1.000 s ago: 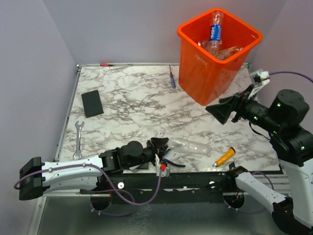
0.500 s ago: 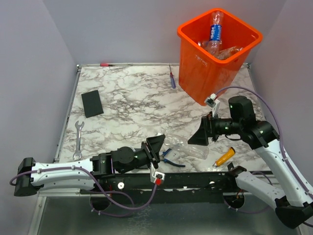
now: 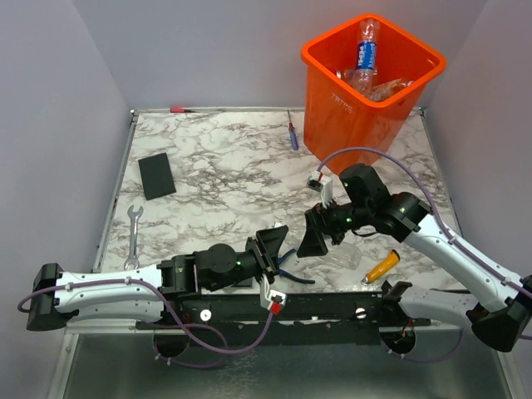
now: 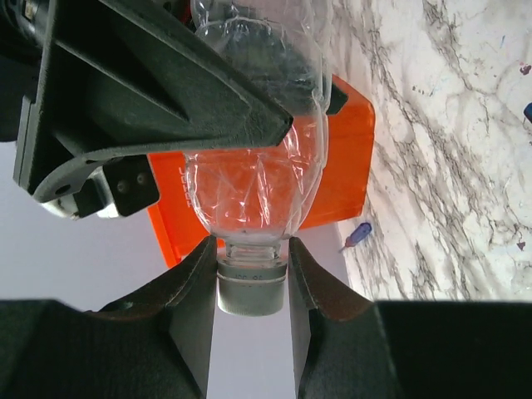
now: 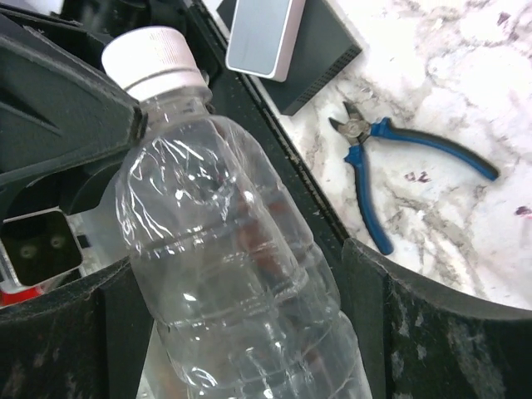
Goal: Put the plastic bottles in the bin
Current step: Place the plastic bottle in the trash bin.
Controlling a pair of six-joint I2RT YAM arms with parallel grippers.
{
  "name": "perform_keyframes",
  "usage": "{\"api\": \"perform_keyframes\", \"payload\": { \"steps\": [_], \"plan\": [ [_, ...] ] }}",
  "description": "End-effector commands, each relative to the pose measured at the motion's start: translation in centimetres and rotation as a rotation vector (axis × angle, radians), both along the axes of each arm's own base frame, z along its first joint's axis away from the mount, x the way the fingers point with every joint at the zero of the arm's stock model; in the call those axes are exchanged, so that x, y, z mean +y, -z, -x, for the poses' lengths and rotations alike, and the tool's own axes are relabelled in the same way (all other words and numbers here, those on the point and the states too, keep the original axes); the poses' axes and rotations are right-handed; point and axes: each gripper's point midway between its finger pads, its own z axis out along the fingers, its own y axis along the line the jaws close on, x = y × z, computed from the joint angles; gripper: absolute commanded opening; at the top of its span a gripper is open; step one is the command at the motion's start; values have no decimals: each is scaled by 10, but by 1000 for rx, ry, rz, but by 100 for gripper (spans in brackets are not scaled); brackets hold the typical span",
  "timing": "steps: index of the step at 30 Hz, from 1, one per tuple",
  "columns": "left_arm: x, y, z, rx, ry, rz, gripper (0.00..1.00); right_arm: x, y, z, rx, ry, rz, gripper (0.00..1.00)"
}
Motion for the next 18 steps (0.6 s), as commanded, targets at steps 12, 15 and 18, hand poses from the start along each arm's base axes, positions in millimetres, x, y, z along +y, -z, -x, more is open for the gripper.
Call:
{"api": "perform_keyframes", "payload": {
  "steps": [12,15,18],
  "plan": [
    [-5,-32,6,150,11,222,84,10,-33,-30,-234,72,-51,30],
    [1,-44,-2,236,-48,341,99,-1,-51,-53,-322,225,-48,30],
    [22,-75,-17,407,-160,621,99,-21,-87,-83,-463,465,-114,31]
  ]
}}
